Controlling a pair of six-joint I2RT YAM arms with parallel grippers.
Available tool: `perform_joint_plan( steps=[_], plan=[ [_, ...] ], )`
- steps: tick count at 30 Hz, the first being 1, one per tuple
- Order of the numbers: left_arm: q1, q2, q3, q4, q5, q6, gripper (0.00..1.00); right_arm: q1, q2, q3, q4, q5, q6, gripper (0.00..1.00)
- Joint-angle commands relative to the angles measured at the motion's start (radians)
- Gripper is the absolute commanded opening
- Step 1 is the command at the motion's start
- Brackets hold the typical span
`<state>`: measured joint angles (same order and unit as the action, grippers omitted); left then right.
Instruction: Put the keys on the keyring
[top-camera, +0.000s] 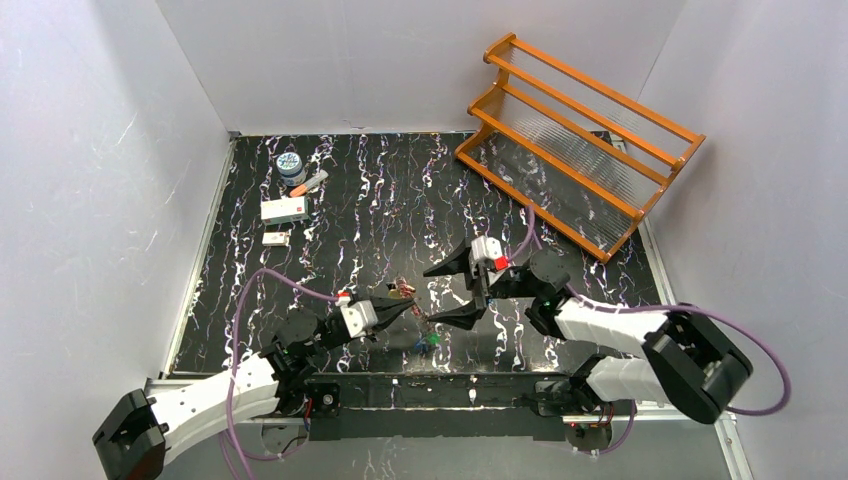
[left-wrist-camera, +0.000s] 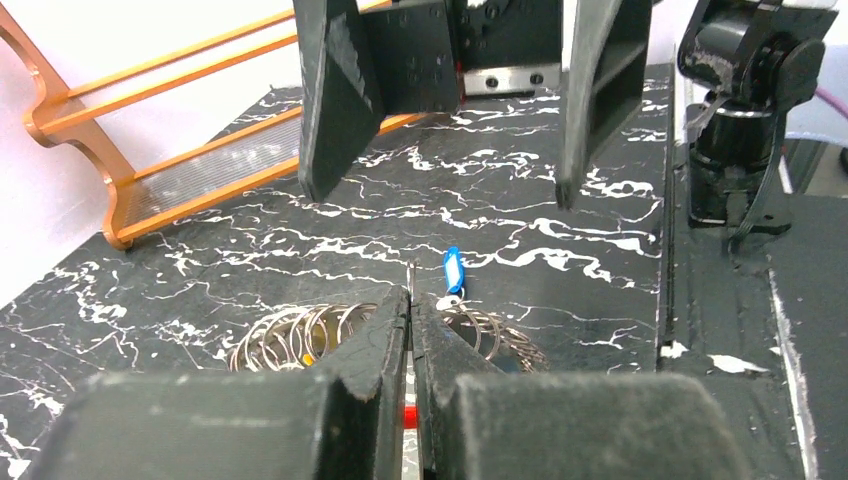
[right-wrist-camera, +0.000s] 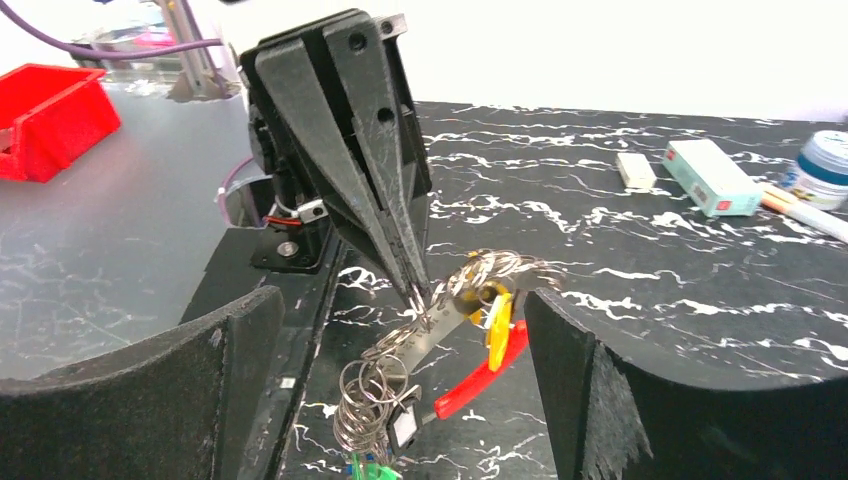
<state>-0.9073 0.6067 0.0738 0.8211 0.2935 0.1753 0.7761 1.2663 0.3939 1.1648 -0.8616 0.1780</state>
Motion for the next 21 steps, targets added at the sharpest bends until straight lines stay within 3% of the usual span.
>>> perform_joint_plan(
  steps=[1,5,16,21],
  plan=[
    [-0.005,-0.014,0.032,-0.016,0.009,0.129,0.0,-0.009,-0.11,0.026,-0.202,0.122,-0.087,0.99],
    [-0.004,-0.007,0.061,-0.074,0.029,0.222,0.0,-0.012,-0.175,0.064,-0.353,0.314,-0.037,0.99],
    [-0.004,0.102,0.176,-0.227,-0.123,0.15,0.0,-0.02,-0.155,0.363,-0.871,0.775,0.117,0.99],
    [-0.005,0.142,0.159,-0.213,-0.104,0.176,0.0,-0.029,-0.11,0.391,-1.061,0.971,0.228,0.99]
  ],
)
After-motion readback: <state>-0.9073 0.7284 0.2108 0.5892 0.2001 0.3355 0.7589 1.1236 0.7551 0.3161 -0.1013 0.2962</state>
